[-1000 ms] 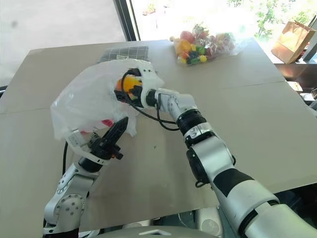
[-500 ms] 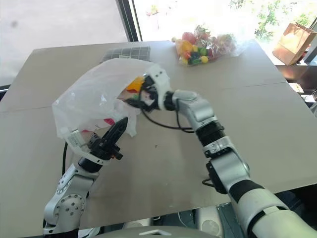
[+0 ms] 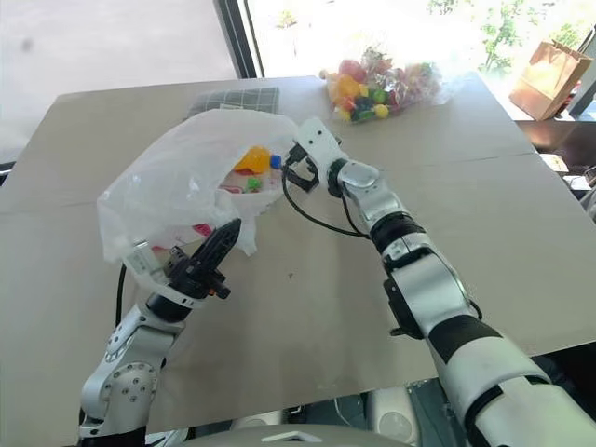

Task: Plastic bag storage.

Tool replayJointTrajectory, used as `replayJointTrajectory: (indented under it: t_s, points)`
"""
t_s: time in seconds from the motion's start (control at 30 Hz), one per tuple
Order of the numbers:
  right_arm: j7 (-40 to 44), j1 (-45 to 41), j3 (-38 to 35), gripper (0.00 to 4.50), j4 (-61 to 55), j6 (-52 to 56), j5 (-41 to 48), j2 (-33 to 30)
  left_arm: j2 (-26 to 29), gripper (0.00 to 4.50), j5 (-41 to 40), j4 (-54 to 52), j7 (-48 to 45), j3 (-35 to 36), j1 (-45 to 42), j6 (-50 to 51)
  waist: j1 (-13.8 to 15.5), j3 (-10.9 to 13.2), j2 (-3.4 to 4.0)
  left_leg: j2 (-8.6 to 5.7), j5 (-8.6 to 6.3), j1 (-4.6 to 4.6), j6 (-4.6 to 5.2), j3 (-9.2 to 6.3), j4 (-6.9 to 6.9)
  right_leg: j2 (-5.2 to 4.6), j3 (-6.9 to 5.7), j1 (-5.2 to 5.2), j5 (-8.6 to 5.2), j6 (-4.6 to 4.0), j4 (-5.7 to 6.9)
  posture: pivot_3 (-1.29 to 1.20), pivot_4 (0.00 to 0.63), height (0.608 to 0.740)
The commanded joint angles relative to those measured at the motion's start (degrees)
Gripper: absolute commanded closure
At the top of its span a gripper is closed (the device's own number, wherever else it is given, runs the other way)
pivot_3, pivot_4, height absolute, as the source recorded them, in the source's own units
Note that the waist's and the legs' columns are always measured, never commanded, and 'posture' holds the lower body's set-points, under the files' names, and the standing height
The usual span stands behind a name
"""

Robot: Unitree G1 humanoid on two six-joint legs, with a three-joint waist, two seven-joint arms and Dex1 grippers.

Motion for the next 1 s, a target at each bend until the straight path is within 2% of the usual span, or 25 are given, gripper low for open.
replayJointTrajectory:
  t_s: [0.03, 0.17, 0.5, 0.57, 0.63, 0.67, 0.83, 1.0]
  points:
    - [-5.9, -3.2, -3.8, 0.03, 3.0, -1.9, 0.0, 0.5, -0.3, 4.50, 0.5, -2.9, 0.3, 0.0, 1.4, -1.2, 0.0, 0.0, 0.00, 0.00, 0.00, 0.00, 0.00, 0.00, 0.00, 0.00, 0.00, 0.01, 0.00, 0.00, -0.01, 0.00, 0.150, 0.740]
    - [-8.9, -4.4, -6.9, 0.03, 5.1, -1.7, 0.1, 1.4, -1.2, 4.50, 1.0, -5.2, 1.6, 0.0, 3.9, -1.9, -0.2, 0.0, 0.01, 0.01, 0.00, 0.00, 0.00, 0.00, -0.03, 0.00, 0.01, -0.01, 0.00, 0.00, -0.03, 0.00, 0.150, 0.740]
    - [-6.1, -7.8, -10.7, 0.03, 7.0, -1.2, -1.9, 4.1, -2.3, 4.50, 2.5, -10.6, 4.3, -1.0, 8.7, -2.7, -0.3, 0.0, 0.02, 0.03, -0.10, 0.01, 0.17, -0.03, -0.04, 0.01, -0.01, -0.01, 0.00, -0.01, 0.02, 0.00, 0.150, 0.740]
    - [-6.2, -8.1, -11.0, 0.57, 7.1, -1.2, -2.5, 4.4, -2.3, 4.50, 2.5, -11.8, 4.5, -1.8, 10.2, -2.4, -0.2, 0.0, 0.02, 0.03, -0.10, 0.01, 0.17, -0.02, -0.04, 0.00, 0.00, -0.01, 0.00, -0.02, 0.01, 0.00, 0.150, 0.740]
    - [-6.0, -8.2, -11.0, 1.31, 7.1, -1.2, -3.3, 4.7, -2.2, 4.50, 2.5, -12.4, 4.7, -2.4, 11.4, -2.1, -0.2, 0.0, 0.02, 0.03, -0.11, 0.01, 0.18, -0.03, -0.04, 0.00, -0.01, -0.01, -0.01, -0.02, -0.01, 0.00, 0.150, 0.740]
    - [-6.1, -8.1, -10.7, 1.93, 7.2, -1.1, -3.9, 4.9, -2.0, 4.50, 2.5, -12.6, 4.8, -2.5, 11.8, -2.1, -0.2, 0.0, 0.02, 0.03, -0.11, 0.01, 0.18, -0.03, -0.04, 0.00, -0.02, -0.01, -0.01, -0.02, -0.01, 0.00, 0.150, 0.740]
    - [-6.0, -7.2, -10.1, 4.36, 7.4, -0.7, -6.5, 5.6, -1.2, 4.50, 2.1, -13.6, 5.1, -2.0, 13.2, -2.3, -0.2, 0.0, 0.03, 0.03, -0.11, 0.01, 0.19, -0.05, -0.04, 0.00, -0.03, -0.02, 0.00, -0.02, 0.03, 0.00, 0.150, 0.740]
    - [-6.2, -7.1, -10.6, 4.45, 7.4, -0.7, -7.4, 5.8, -0.2, 4.50, 1.1, -14.6, 5.9, -1.1, 13.9, -1.9, -0.3, 0.0, 0.03, 0.03, -0.11, 0.01, 0.19, -0.04, -0.04, 0.00, -0.02, -0.02, 0.00, -0.03, 0.01, 0.00, 0.150, 0.740]
